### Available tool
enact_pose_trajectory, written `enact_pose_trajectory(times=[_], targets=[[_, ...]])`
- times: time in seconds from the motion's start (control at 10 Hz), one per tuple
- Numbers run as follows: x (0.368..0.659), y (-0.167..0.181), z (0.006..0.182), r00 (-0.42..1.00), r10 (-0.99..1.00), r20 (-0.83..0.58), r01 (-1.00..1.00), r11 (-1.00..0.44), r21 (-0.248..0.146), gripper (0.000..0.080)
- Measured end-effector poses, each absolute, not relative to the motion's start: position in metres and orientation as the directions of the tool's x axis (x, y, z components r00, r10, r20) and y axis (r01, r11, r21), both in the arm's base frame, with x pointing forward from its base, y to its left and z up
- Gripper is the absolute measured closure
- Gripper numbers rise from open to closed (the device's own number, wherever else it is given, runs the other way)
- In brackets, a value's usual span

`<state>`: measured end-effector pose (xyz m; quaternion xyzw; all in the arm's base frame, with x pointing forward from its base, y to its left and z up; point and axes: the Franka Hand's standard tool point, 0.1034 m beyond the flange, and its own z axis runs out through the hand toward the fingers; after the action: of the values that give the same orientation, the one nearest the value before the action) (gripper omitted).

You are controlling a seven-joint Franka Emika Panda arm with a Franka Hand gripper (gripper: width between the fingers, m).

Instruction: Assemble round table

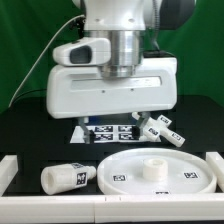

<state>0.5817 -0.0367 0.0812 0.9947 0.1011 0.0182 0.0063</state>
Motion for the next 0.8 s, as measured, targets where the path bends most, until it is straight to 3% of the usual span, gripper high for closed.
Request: enact_pose_trajectory(times=[0.4,0.7,0.8], targets=[[0.582,-0.033,0.079,0.999,0.003,0.035,0.003,-1.000,0.001,0.0150],[0.605,-0.081,0.069,0.917,-0.398,0.009,-0.398,-0.916,-0.044,0.0150],[0.603,-0.092,0.064,0.895,-0.446,0.007,-0.445,-0.894,-0.052,0.0150]])
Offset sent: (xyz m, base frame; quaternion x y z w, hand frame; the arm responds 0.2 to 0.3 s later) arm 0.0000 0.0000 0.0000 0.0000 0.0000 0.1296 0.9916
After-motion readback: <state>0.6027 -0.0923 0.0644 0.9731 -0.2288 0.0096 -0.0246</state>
